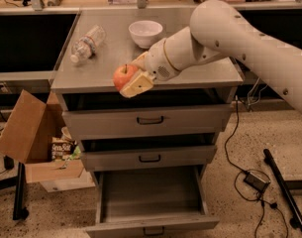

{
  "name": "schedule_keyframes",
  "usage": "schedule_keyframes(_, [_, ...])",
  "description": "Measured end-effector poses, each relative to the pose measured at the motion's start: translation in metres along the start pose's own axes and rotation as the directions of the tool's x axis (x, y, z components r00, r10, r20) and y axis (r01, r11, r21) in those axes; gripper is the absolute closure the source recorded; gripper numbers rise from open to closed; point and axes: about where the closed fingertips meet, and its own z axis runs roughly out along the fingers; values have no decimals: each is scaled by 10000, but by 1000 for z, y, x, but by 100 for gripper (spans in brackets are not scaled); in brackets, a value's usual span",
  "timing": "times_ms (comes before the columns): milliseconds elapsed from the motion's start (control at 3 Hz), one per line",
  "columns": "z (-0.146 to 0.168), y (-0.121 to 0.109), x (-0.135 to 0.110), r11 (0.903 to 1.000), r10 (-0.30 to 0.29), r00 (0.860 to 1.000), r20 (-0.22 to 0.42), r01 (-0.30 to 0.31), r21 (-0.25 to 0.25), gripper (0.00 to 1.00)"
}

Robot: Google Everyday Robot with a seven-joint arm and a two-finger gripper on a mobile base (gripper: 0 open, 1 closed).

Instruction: Place apple into bottom drawer

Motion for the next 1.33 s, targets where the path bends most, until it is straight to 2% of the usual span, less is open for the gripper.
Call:
schedule_keyframes(333, [-19,20,41,9982,-179,9893,-1445,260,539,100])
schedule_keyframes(667, [-29,48,103,9982,163,9529,-3029,20,600,100])
schedule_keyframes(1000, [-33,79,177,9933,1153,9001,-4202,-1028,523,100])
schedule_keyframes(1333, [-31,79,181,9926,1212,8997,-4194,-1076,560,100])
